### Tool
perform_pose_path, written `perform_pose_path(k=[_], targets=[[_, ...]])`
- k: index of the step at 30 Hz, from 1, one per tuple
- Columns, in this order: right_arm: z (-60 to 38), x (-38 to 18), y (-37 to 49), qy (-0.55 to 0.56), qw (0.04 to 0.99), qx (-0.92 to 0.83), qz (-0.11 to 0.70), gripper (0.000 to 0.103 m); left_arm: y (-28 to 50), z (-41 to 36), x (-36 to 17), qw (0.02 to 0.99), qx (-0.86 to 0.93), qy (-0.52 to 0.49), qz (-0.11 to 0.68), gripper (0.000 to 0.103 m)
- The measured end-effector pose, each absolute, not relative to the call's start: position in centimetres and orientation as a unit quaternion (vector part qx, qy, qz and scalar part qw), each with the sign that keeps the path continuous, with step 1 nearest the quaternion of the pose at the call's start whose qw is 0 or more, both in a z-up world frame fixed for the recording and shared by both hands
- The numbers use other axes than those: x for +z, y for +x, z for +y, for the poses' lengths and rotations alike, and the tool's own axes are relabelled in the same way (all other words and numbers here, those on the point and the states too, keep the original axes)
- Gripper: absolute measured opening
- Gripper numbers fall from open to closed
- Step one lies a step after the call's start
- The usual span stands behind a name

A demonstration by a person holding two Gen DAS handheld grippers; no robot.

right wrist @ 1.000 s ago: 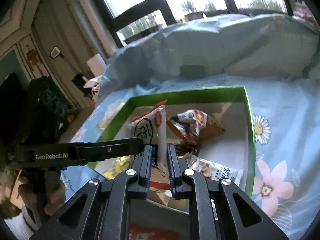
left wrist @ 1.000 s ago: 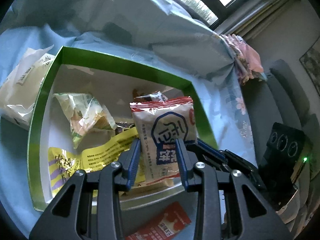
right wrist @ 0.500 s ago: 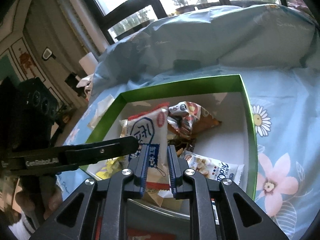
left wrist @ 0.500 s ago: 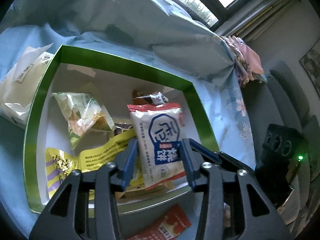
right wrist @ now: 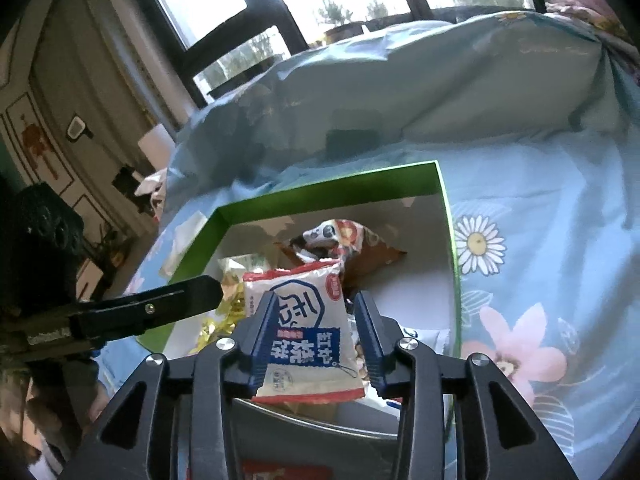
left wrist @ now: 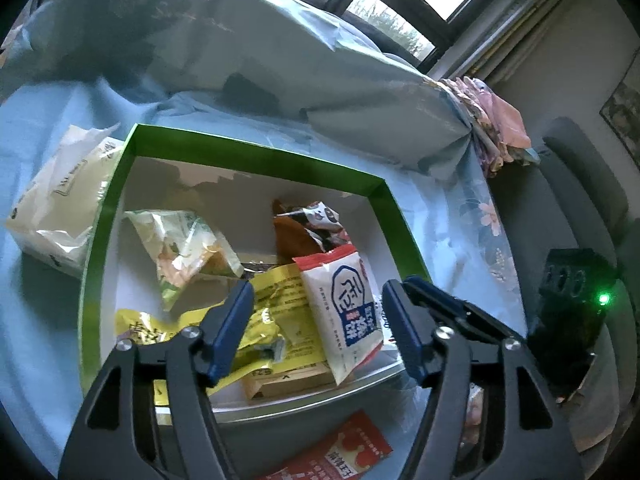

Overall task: Organize snacks
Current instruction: 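Carry the biscuit packet into the green box and open the left tool, then move the open left tool down to the red snack packet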

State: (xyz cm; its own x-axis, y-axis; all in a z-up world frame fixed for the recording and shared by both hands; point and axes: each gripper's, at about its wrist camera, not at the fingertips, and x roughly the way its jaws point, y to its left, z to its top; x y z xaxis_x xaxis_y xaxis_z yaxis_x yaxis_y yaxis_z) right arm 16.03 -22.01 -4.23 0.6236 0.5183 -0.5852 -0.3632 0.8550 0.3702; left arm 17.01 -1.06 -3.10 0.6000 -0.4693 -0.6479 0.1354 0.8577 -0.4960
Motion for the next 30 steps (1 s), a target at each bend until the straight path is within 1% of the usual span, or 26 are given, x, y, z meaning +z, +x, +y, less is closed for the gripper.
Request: perform_pose_path(k=[1, 2, 4, 6, 10, 30], targets=[[-22.2, -4.1, 15.9, 0.109, 0.895, 0.245, 0.355, 0.044, 16.9, -1.0, -3.0, 0.874, -0.169, -0.2, 0.409, 0.08], [-22.3, -3.9, 15.8, 0.111, 0.896, 0.244, 0.353, 0.046, 16.7, -0.9, -2.9, 0.877, -0.166, -0.197, 0.406, 0.081], [-22.6, -3.7, 15.5, 0.113, 0.898, 0.241, 0.35, 0.053, 16.5, -0.8, -2.7, 0.88, -0.161, -0.193, 0.404, 0.081], [-22.8, -3.5, 15.2, 0.115, 0.899, 0.24, 0.348, 0.054, 16.3, -0.8, -2.5, 0.883, -0.155, -0.186, 0.403, 0.082], [-22.9, -3.4, 14.9, 0.117, 0.899, 0.239, 0.348, 0.055, 15.7, -0.9, -2.3, 0.89, -0.138, -0.17, 0.399, 0.091], [-21.9, -2.6, 11.4, 0.086, 0.899, 0.26, 0.343, 0.056, 12.3, -0.6, -2.0, 0.914, -0.064, -0.1, 0.388, 0.091]])
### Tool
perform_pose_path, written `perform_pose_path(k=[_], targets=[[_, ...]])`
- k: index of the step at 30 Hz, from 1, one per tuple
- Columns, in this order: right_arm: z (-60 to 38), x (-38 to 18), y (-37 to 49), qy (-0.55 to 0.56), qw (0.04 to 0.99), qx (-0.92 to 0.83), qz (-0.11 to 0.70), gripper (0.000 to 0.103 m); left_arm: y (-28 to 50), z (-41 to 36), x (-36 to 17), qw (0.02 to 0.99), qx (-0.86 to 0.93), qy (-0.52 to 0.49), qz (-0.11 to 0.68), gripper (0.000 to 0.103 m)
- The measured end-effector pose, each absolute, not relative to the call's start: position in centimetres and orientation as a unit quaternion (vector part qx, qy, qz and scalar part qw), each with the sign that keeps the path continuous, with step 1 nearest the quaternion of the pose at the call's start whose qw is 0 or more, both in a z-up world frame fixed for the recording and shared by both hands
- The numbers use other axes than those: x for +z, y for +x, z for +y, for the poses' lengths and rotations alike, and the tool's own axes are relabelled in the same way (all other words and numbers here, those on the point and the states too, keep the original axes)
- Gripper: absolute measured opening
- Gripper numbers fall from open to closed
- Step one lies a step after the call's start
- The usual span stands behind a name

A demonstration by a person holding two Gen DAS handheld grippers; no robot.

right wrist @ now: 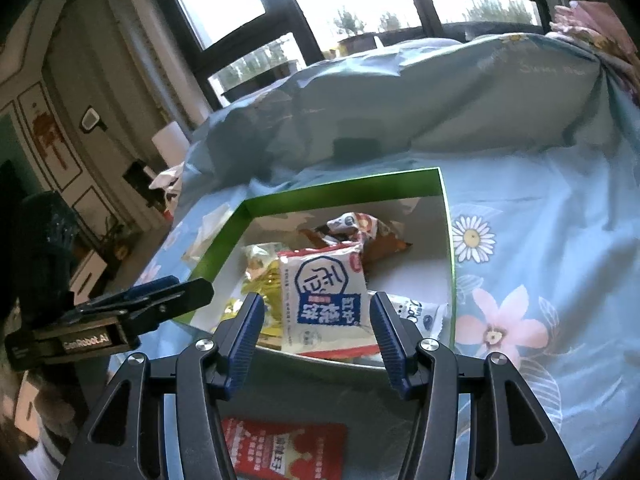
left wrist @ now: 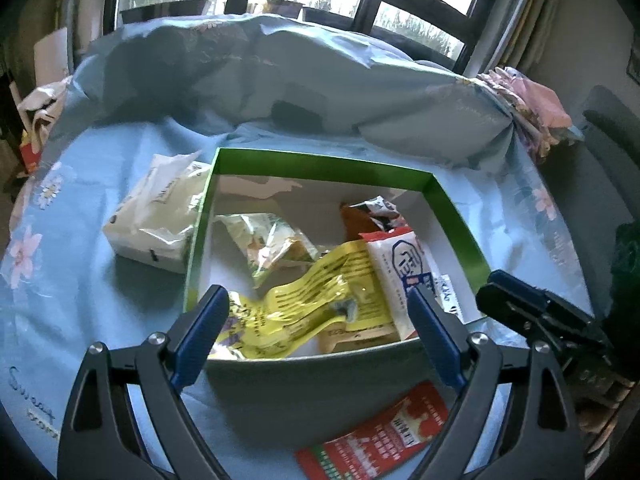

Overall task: Organize snacks
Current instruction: 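Move the open left tool down to the red snack packet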

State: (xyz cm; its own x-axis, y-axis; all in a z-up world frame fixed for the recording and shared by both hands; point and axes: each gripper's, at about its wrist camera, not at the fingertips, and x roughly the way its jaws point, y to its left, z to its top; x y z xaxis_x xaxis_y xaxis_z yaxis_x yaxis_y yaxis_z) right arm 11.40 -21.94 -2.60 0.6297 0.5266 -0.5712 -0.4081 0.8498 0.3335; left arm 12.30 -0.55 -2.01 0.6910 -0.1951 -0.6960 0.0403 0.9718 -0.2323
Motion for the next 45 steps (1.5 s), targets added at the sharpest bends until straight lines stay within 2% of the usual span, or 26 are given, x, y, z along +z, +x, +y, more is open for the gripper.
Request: perform_pose_path(k=[14, 36, 45], targets=[[-22.3, -6.2, 8.3, 0.094, 0.879, 0.26, 0.388, 0.056, 8.1, -1.2, -3.2, 0.907, -0.071, -0.086, 0.406, 0.091], [-23.8, -10.4, 6.5, 0.114, 0.845, 0.267, 0.449, 0.056, 5.4, -0.9, -8.9, 0.774, -0.2, -0.244, 0.548, 0.091], [-23.1, -11.0, 6.7, 0.116, 0.835, 0.283, 0.456, 0.056, 4.6, 0.4, -9.7, 0.754, -0.213, -0.296, 0.546, 0.091]])
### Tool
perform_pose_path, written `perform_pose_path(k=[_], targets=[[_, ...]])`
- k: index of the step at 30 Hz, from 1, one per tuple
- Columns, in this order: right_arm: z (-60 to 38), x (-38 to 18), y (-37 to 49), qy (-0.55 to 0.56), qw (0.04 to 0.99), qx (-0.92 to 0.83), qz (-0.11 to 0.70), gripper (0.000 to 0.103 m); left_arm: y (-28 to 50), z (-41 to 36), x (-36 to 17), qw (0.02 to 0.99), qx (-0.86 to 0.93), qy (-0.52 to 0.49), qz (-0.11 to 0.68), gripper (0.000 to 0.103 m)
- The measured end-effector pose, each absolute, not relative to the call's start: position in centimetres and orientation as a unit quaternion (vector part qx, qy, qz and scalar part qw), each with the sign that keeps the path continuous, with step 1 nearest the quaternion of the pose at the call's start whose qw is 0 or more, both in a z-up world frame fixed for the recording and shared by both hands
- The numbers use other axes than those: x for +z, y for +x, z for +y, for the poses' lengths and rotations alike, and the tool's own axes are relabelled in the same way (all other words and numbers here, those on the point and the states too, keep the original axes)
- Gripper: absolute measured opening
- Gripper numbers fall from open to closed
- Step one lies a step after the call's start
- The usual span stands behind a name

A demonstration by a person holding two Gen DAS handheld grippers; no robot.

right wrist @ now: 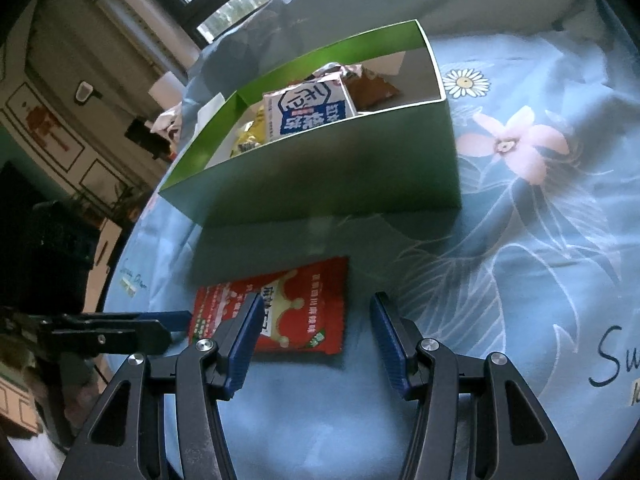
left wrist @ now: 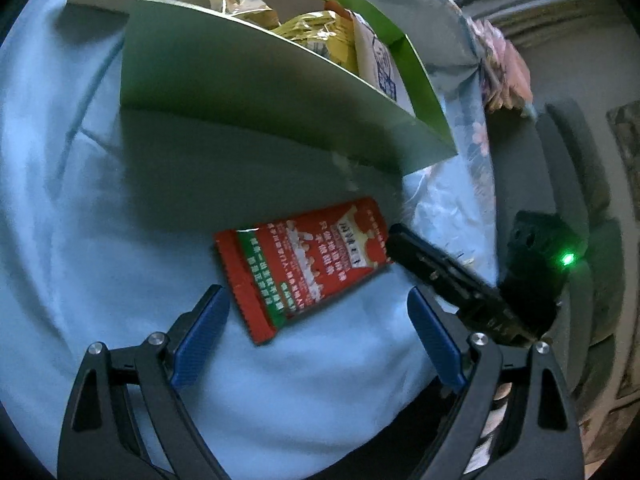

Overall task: Organize snacks
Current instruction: 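Move the open left tool down to the red snack packet, then grasp the red snack packet with the left tool and lift it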

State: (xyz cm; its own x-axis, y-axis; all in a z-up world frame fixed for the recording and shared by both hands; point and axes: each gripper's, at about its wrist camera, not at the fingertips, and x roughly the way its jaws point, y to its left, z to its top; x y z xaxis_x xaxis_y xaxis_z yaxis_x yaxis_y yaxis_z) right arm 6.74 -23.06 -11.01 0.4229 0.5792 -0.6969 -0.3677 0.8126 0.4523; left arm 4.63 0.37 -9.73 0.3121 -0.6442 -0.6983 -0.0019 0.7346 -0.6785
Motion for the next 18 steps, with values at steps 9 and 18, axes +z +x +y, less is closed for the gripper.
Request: perform_pose_path(k=[9, 18], targets=[[-21.9, -11.3, 6.6, 0.088, 0.841, 0.279, 0.455, 0.052, 4.7, 0.4, -10.1, 0.754, -0.21, -0.333, 0.526, 0.075], [-22.7, -11.5, 6.5, 0.09, 0.845, 0.273, 0.452, 0.019, 5.0, 0.7, -10.4, 0.765, -0.176, -0.309, 0.537, 0.035]])
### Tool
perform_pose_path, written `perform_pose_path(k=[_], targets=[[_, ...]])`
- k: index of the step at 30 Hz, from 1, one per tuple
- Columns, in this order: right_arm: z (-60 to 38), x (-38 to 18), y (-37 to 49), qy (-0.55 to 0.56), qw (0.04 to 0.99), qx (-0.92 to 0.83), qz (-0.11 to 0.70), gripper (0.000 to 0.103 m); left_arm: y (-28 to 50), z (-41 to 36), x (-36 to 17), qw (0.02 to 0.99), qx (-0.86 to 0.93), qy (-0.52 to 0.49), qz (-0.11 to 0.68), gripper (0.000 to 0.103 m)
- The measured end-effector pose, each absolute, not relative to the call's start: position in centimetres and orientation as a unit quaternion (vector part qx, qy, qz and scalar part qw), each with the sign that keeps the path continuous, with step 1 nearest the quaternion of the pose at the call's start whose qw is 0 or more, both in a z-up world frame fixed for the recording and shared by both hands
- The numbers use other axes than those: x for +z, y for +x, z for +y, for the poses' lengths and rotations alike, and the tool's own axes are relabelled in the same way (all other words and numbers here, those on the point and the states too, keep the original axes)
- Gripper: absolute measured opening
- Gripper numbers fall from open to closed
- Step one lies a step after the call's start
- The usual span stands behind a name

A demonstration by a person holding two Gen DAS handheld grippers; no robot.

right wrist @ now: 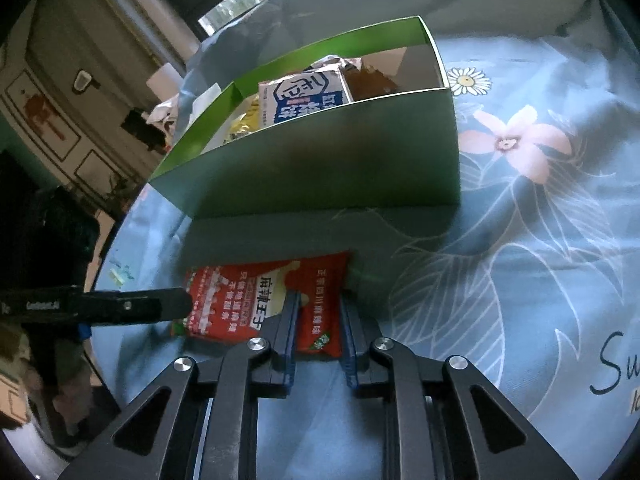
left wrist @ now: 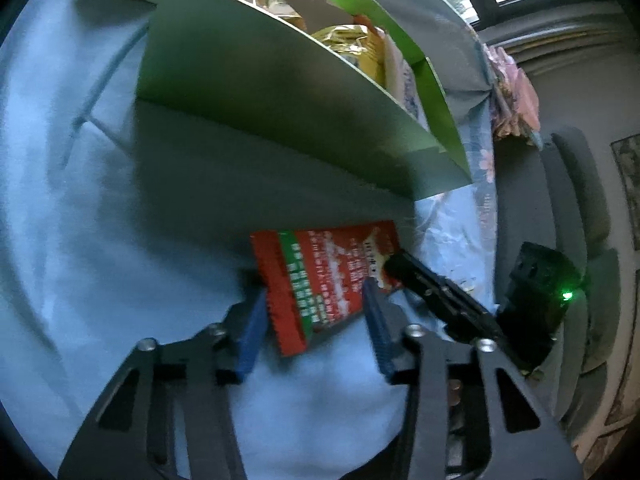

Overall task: Organize snacks
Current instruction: 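Grasp the red snack packet with the left tool and lift it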

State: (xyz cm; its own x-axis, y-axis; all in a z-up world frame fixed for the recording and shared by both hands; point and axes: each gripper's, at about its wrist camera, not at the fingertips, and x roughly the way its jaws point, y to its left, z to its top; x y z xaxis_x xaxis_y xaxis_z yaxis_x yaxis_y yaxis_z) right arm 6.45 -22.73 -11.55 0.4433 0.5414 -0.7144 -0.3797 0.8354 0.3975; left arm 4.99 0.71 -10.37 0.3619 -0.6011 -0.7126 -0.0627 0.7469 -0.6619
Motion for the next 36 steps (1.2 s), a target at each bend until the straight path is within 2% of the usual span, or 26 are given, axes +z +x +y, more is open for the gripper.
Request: perform_pose_path(k=[1, 4, 36], targets=[[-22.8, -11.6, 6.5, 0.092, 0.846, 0.272, 0.45, 0.017, 5.0, 0.7, -10.3, 0.768, -0.17, -0.301, 0.539, 0.03], [-22.6, -11.3, 6.2, 0.093, 0.848, 0.276, 0.444, 0.009, 5.0, 0.7, -10.2, 0.773, -0.17, -0.291, 0.537, 0.029], [-22.8, -4.9, 4.9, 0.117, 0.881, 0.313, 0.336, 0.007, 5.5, 0.2, -3.6, 0.853, -0.173, -0.227, 0.437, 0.029]])
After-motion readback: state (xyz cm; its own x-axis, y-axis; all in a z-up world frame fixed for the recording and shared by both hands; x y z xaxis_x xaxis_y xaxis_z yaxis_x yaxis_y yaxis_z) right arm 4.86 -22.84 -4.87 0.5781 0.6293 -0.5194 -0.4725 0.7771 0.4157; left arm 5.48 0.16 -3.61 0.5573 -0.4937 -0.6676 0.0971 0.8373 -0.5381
